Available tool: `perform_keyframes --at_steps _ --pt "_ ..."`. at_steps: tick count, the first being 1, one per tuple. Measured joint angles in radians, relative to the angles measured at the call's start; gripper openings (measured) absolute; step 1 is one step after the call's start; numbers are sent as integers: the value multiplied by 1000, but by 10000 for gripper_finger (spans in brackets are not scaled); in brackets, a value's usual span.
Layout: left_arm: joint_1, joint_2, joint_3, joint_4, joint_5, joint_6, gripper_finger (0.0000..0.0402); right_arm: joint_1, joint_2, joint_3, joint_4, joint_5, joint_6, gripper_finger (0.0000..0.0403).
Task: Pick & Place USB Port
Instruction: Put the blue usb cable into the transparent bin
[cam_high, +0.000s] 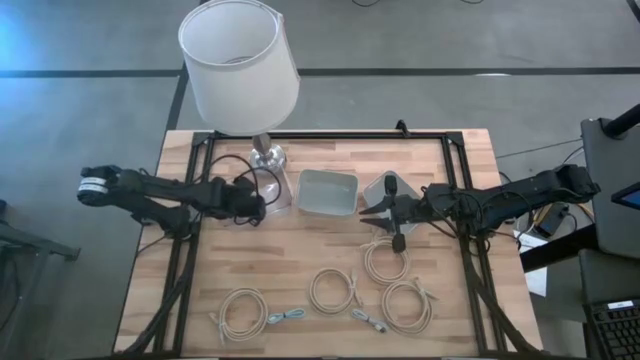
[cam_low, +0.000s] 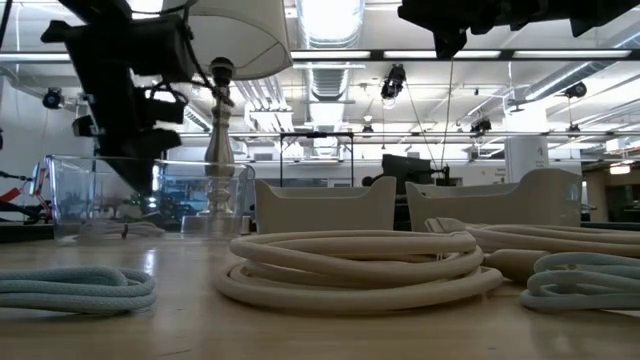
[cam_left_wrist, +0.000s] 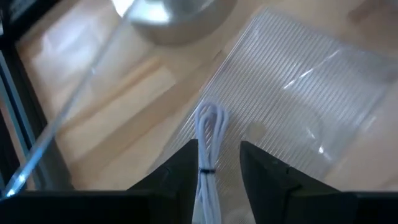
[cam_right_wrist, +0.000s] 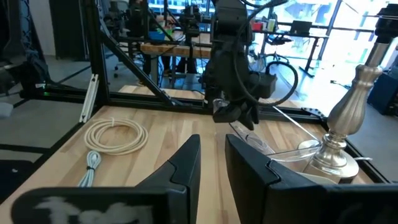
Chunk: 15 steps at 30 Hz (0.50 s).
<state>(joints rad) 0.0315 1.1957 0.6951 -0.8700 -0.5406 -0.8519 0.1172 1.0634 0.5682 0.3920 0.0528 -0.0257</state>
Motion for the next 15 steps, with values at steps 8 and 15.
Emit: perform_keyframes --at_steps 8,15 --pt "-3 -2 173 -49 6 156 121 0 0 0 0 1 0 82" --pt "-78 -3 292 44 105 274 119 0 0 0 0 2 0 94"
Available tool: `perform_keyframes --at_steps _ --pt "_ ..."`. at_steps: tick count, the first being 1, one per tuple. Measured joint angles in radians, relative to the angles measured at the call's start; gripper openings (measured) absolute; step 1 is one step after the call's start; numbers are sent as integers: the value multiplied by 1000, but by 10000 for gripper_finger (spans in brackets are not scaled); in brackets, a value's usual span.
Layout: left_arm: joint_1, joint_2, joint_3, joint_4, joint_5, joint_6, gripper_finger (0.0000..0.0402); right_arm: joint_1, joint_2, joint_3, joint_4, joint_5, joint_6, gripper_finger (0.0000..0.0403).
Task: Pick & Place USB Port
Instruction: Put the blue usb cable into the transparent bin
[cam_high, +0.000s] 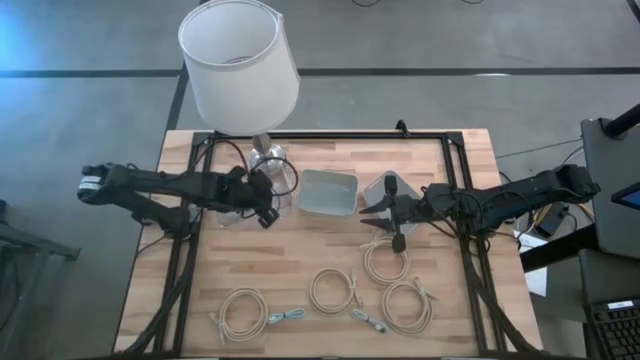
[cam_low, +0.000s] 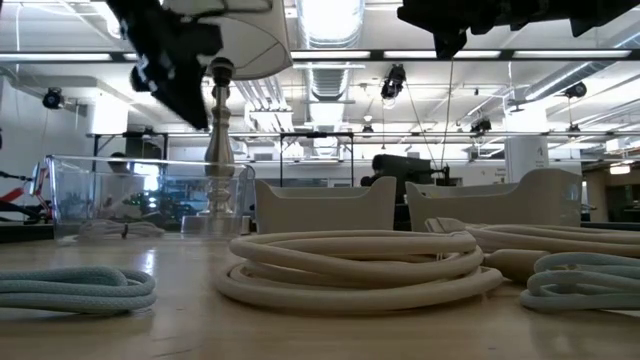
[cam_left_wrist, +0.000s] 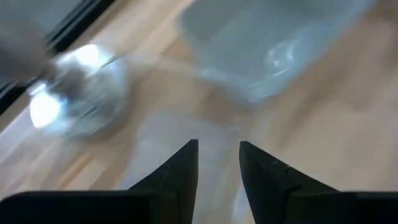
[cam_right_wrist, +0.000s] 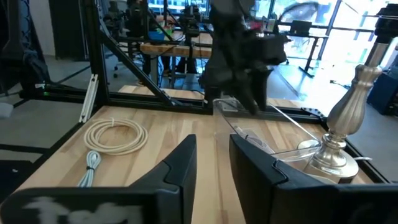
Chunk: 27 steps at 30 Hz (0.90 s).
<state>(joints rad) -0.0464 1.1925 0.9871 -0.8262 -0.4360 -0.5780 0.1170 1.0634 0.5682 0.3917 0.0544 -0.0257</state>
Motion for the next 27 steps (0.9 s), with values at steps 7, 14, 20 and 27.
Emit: perform_keyframes --at_steps 7,14,20,27 --pt "-178 2 -34 283 112 107 117 0 0 0 0 0 0 102" --pt "-375 8 -142 561 134 132 117 0 0 -4 0 0 -27 98" --pt "-494 59 -249 816 133 79 123 0 0 -6 0 0 -27 96" --pt "-551 223 -236 889 143 -40 147 0 0 -10 0 0 -27 106"
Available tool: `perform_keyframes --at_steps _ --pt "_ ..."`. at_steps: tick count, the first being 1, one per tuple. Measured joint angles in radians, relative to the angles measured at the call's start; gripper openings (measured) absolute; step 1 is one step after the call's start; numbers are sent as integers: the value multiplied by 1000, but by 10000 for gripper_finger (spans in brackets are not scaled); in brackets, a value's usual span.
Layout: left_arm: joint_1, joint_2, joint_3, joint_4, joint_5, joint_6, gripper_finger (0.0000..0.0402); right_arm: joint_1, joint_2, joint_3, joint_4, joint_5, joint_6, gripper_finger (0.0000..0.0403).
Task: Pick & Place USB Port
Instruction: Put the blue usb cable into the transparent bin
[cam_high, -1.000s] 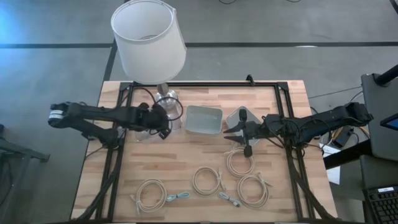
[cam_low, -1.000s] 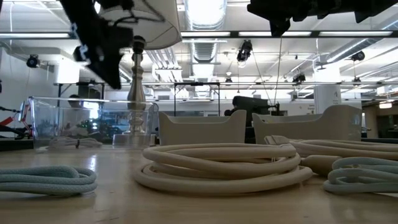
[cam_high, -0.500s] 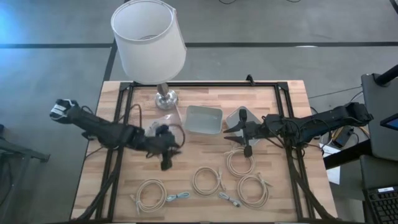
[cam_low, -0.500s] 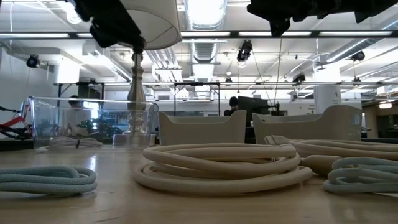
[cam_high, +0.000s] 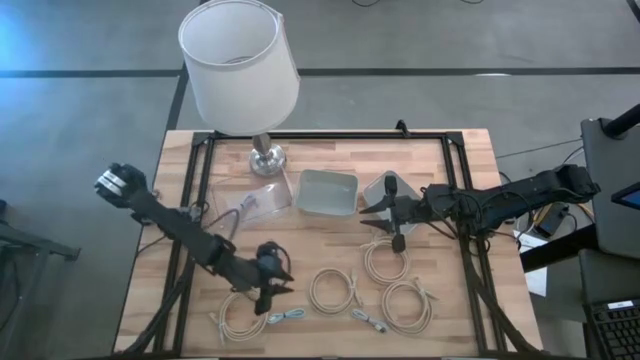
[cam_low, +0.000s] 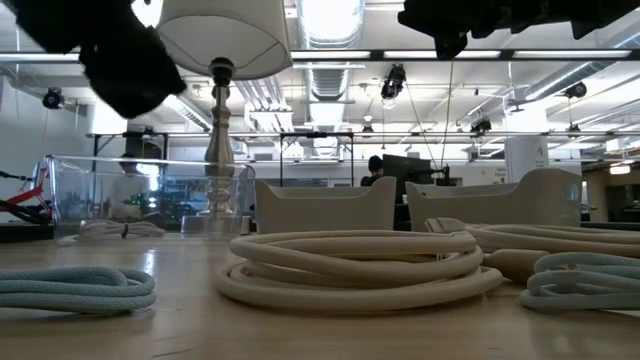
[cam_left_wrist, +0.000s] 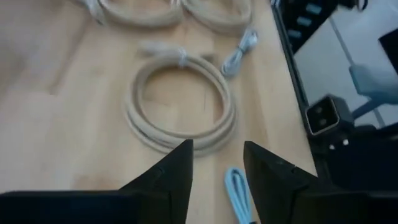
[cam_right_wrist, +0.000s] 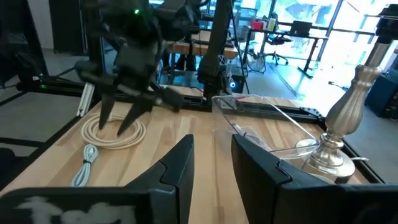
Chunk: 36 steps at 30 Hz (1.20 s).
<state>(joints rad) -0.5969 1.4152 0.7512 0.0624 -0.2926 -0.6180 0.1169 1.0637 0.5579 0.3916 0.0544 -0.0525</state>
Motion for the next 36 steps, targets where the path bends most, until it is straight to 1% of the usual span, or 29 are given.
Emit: perform_keyframes --at_steps 4,7,12,14,19,28,36 --pt "-22 108 65 6 60 -34 164 0 0 -1 0 0 0 109" --pt "-40 166 109 -40 99 -54 170 0 0 -1 0 0 -3 107" --pt "-79 239 163 -153 103 -143 172 0 0 -2 -2 0 -26 101" --pt "-91 254 167 -196 104 -182 172 0 0 -3 -2 0 -34 100" --pt "-106 278 166 -211 105 -266 172 0 0 -3 -2 0 -21 103" --pt "-123 313 169 -186 105 -273 172 0 0 -3 -22 0 -27 112" --pt "-125 347 165 -173 111 -272 165 0 0 -3 -38 0 -26 102"
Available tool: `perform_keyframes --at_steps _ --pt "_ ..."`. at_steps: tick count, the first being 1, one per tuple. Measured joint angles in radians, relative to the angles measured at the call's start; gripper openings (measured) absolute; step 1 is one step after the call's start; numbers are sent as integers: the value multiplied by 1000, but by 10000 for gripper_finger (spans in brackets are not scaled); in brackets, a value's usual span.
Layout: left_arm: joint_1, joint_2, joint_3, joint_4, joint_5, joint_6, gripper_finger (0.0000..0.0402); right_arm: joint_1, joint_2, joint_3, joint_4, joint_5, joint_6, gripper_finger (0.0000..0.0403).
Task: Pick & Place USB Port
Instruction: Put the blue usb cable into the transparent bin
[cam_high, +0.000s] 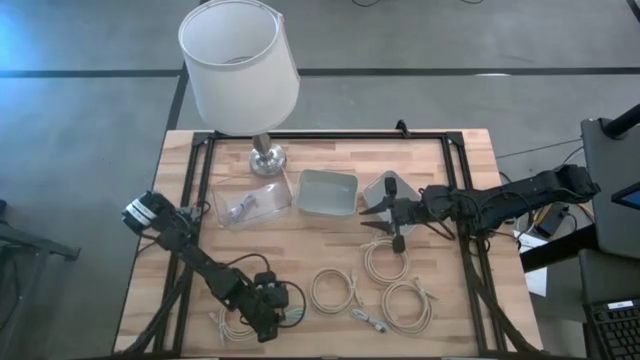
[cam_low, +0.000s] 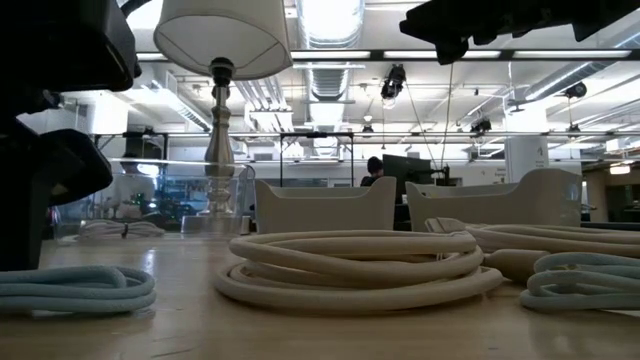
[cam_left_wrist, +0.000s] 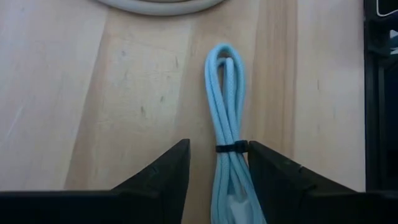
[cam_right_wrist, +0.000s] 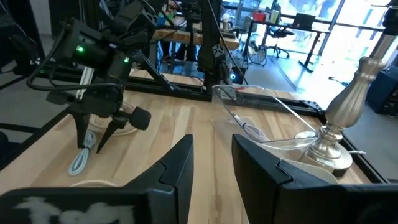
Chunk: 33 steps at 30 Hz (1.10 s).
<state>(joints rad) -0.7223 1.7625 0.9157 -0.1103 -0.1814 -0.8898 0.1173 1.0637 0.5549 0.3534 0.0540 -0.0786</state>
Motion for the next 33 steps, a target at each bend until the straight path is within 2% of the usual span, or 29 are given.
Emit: perform_keyframes --at_steps 6,13,15,24,27,33 --pt "-1 13 0 -2 -8 44 139 0 0 0 0 0 0 95" --pt "5 15 -3 -3 -44 121 52 0 0 0 -2 0 0 102" --pt "9 16 -3 3 -64 126 38 0 0 0 -2 0 0 105" --pt "30 -41 -7 -51 -285 200 46 0 0 0 -4 0 1 93" --pt "55 -99 -7 -107 -382 140 52 0 0 0 -6 0 17 88" --pt "115 -268 -6 -323 -477 25 50 0 0 0 -16 -1 77 80"
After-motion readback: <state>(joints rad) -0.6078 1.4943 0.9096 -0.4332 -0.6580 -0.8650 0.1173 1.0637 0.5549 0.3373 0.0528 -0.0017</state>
